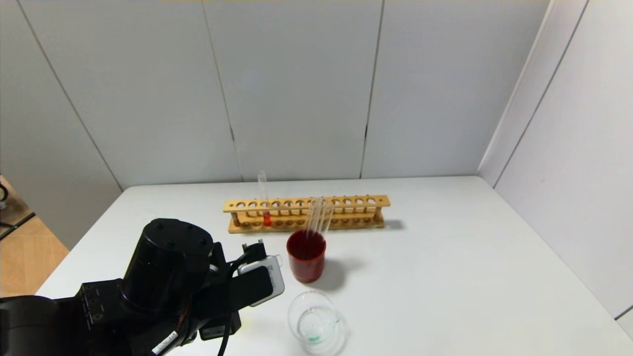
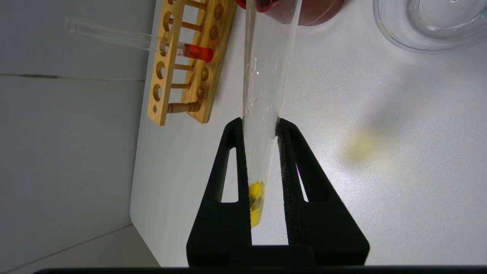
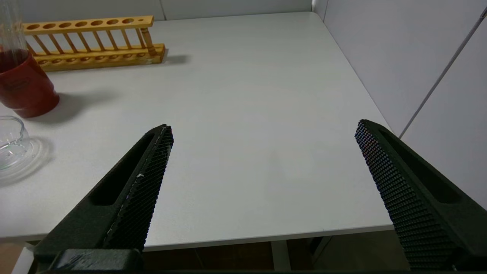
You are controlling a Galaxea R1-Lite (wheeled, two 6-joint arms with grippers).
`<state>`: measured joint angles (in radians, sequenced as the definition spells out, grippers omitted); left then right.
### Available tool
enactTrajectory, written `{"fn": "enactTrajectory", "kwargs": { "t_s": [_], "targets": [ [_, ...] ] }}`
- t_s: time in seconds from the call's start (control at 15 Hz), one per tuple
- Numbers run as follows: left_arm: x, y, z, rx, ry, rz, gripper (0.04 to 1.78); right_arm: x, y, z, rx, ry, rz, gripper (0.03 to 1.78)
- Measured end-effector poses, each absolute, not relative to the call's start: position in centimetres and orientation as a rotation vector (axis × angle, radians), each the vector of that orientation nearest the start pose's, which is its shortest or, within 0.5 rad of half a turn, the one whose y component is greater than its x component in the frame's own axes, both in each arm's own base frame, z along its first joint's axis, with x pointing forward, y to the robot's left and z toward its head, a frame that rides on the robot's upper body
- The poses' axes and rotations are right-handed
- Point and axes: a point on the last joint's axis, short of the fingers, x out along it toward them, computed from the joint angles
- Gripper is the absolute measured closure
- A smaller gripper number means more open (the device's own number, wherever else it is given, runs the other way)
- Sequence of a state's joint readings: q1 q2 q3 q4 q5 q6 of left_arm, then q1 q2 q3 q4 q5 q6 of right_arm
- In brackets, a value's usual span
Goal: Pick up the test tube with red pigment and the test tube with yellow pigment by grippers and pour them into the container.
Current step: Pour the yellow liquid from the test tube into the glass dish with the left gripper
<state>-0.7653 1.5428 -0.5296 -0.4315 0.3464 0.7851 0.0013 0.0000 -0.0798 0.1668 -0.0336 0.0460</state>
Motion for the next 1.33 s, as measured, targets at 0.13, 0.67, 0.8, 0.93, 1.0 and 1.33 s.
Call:
{"fn": "enactTrajectory", "kwargs": {
  "t_s": [0.13, 0.67, 0.8, 0.93, 1.0, 1.33],
  "targets": [
    [17.3, -15.8, 13.4, 1.073, 0.325, -0.604, 1.53, -3.0, -0.1, 8.0, 0.044, 0.086, -0.034, 0.06],
    [17.2, -17.0, 12.4, 1.216, 0.357, -0.673, 1.53, -3.0, -0.1, 8.0, 0.044, 0.086, -0.034, 0.06],
    [16.8, -17.0, 12.4, 1.25, 0.379, -0.674, 1.53, -3.0, -0.1, 8.0, 0.044, 0.086, -0.034, 0.06],
    [16.7, -17.3, 12.6, 1.294, 0.375, -0.671, 1.53, -3.0, -0.1, 8.0, 0.044, 0.086, -0.034, 0.06],
    [16.8, -17.4, 12.9, 1.314, 0.375, -0.677, 1.53, -3.0, -0.1, 8.0, 0.044, 0.086, -0.034, 0.06],
    [17.2, -18.6, 13.9, 1.364, 0.397, -0.699, 1.53, -3.0, -0.1, 8.0, 0.044, 0.086, -0.035, 0.06]
  ]
}}
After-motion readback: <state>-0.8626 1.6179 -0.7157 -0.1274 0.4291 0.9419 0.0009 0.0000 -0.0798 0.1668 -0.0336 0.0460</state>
